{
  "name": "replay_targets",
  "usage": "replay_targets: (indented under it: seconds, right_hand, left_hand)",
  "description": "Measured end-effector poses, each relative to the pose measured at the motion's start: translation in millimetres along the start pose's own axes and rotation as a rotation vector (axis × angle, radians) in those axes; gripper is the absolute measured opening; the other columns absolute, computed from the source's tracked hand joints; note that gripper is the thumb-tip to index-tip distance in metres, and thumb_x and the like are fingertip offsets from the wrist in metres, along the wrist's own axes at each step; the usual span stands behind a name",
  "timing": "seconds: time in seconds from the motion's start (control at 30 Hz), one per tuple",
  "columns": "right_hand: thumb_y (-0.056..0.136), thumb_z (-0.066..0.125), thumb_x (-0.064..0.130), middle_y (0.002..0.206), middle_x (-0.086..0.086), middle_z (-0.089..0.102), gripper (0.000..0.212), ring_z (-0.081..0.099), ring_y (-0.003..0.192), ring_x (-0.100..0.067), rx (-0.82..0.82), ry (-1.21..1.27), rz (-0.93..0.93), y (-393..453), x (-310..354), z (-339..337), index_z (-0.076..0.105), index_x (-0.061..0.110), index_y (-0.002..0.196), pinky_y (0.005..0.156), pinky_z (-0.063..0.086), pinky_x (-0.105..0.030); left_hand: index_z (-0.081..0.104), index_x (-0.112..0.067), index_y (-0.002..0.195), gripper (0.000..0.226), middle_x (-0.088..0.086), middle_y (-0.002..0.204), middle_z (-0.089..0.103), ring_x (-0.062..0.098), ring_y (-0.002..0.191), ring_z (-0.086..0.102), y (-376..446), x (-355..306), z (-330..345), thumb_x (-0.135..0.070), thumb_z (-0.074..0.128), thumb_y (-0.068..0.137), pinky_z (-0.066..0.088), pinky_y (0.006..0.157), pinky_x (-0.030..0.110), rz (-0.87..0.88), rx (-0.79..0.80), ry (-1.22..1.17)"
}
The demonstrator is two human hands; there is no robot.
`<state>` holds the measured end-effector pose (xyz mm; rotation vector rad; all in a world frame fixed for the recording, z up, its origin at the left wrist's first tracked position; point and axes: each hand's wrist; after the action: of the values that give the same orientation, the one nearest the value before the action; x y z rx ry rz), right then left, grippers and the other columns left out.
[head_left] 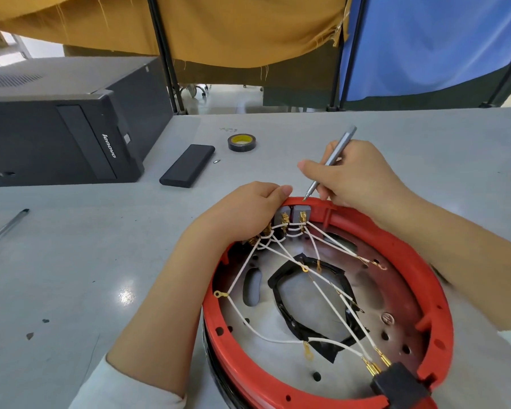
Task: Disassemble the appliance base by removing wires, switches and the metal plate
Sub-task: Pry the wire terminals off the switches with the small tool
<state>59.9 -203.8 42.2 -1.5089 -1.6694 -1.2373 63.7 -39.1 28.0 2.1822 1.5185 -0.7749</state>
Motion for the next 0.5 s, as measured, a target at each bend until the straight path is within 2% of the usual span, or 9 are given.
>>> replay_targets:
  seconds: [0.13,0.27,0.4,0.5]
  right_hand:
    - [0.078,0.065,0.013,0.037,-0.001,0.05,0.034,0.044,0.039,-0.017,-0.137,0.051,-0.05,-9.0,-10.8,0.8,0.042,0.013,0.051,0.044,0.036,-0.022]
    - [0.077,0.065,0.013,0.035,0.002,0.048,0.035,0.042,0.037,-0.012,-0.097,-0.082,-0.098,-9.9,-9.6,1.8,0.04,0.012,0.052,0.045,0.037,-0.023]
    - [0.078,0.065,0.015,0.041,-0.001,0.05,0.034,0.045,0.04,-0.013,-0.087,-0.165,-0.123,-11.1,-7.7,3.6,0.041,0.012,0.054,0.047,0.04,-0.025]
    - [0.078,0.063,0.013,0.047,-0.009,0.052,0.032,0.045,0.039,-0.012,-0.099,-0.176,-0.134,-11.7,-6.2,2.6,0.04,0.012,0.055,0.047,0.04,-0.025]
  left_hand:
    - [0.058,-0.002,0.096,0.053,-0.004,0.059,0.043,0.009,0.053,0.042,-0.7,0.1,0.1,-0.047,0.031,0.098,0.035,0.054,0.026,-0.004,-0.001,-0.008]
    - [0.056,-0.001,0.095,0.052,-0.005,0.058,0.041,0.011,0.053,0.043,-1.5,-0.3,0.2,-0.047,0.031,0.098,0.037,0.053,0.026,-0.009,-0.006,-0.022]
    - [0.058,-0.002,0.095,0.052,-0.006,0.055,0.041,0.002,0.046,0.042,-0.8,0.1,0.7,-0.046,0.032,0.098,0.035,0.051,0.025,-0.006,-0.011,-0.021]
    - [0.057,-0.001,0.099,0.053,-0.003,0.059,0.042,0.012,0.056,0.046,-0.5,0.7,0.8,-0.047,0.031,0.098,0.038,0.052,0.026,-0.003,-0.009,-0.027]
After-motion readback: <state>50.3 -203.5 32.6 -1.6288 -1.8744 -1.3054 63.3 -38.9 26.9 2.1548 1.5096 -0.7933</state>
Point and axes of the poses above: each hand's wrist, its own y-axis towards the middle knuckle, its own z-axis out of the palm, x = y × z
